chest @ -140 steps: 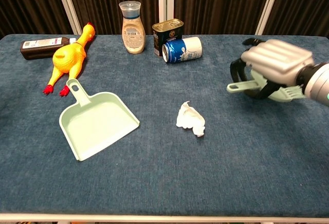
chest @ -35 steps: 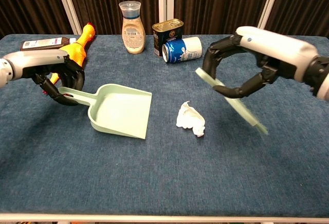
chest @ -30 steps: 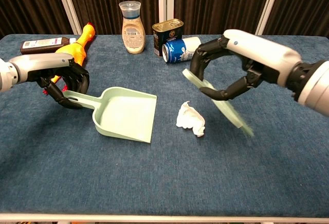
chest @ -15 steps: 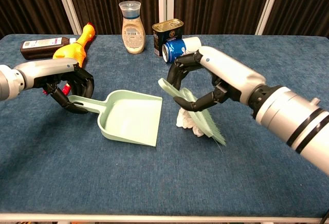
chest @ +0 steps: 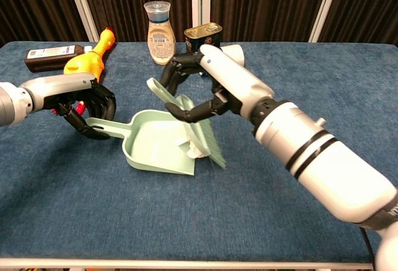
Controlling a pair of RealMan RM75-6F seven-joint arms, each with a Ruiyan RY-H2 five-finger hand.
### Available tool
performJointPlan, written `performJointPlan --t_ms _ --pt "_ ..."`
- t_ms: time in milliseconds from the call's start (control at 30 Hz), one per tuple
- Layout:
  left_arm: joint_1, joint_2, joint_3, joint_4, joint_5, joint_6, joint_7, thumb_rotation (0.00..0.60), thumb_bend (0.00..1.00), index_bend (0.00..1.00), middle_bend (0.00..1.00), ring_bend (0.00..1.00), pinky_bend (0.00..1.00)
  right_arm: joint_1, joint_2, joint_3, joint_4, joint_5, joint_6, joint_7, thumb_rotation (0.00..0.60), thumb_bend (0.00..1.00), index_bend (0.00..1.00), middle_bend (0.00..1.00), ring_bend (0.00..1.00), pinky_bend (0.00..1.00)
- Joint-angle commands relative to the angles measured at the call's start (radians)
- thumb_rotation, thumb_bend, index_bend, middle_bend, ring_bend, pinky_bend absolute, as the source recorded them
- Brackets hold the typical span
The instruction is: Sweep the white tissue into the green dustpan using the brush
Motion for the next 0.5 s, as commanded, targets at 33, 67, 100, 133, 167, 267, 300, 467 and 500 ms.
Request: performJointPlan --t_ms 33,67,100,133,167,267,300,467,500 --pt "-0.001 -0.005 -0.004 0.002 -0.001 -0.003 -0.004 0.600 0.33 0.58 0.57 0.46 0.40 0.020 -0.033 0.016 0.031 -0.001 -0.004 0.011 0.600 0.40 0.74 0.60 0.29 0.00" --pt "-0.002 -0.007 -0.004 0.003 -0.001 -0.004 -0.005 0.600 0.33 0.58 0.57 0.46 0.40 0.024 -0.042 0.020 0.041 0.000 -0.003 0.016 0.600 0.40 0.74 0.60 0.29 0.00" --pt "-0.002 -0.009 -0.004 0.003 -0.001 -0.006 -0.006 0.600 0.33 0.58 0.57 0.46 0.40 0.030 -0.053 0.025 0.054 0.002 -0.004 0.021 0.600 0.40 0.74 0.60 0.29 0.00" --pt "-0.003 -0.011 -0.004 0.004 0.001 -0.007 -0.005 0.600 0.33 0.58 0.57 0.46 0.40 0.035 -0.061 0.030 0.063 0.003 -0.006 0.024 0.600 0.40 0.74 0.60 0.29 0.00" --pt "-0.003 -0.012 -0.004 0.005 0.002 -0.007 -0.004 0.600 0.33 0.58 0.57 0.46 0.40 0.040 -0.067 0.033 0.070 0.005 -0.009 0.027 0.600 0.40 0.74 0.60 0.29 0.00" --pt "-0.004 -0.018 -0.007 0.006 0.000 -0.006 -0.002 0.600 0.33 0.58 0.57 0.46 0.40 0.055 -0.085 0.046 0.091 0.008 -0.013 0.038 0.600 0.40 0.74 0.60 0.29 0.00" --pt "-0.004 -0.020 -0.009 0.004 -0.002 -0.008 -0.005 0.600 0.33 0.58 0.57 0.46 0.40 0.061 -0.091 0.051 0.099 0.011 -0.016 0.042 0.600 0.40 0.74 0.60 0.29 0.00" --pt "-0.010 -0.025 -0.017 0.000 -0.006 -0.021 -0.019 0.600 0.33 0.58 0.57 0.46 0.40 0.081 -0.115 0.067 0.114 0.014 -0.018 0.067 0.600 0.42 0.74 0.60 0.29 0.00" --pt "-0.011 -0.026 -0.019 0.002 -0.007 -0.026 -0.023 0.600 0.33 0.58 0.57 0.46 0.40 0.086 -0.121 0.070 0.118 0.012 -0.016 0.068 0.600 0.42 0.74 0.60 0.29 0.00"
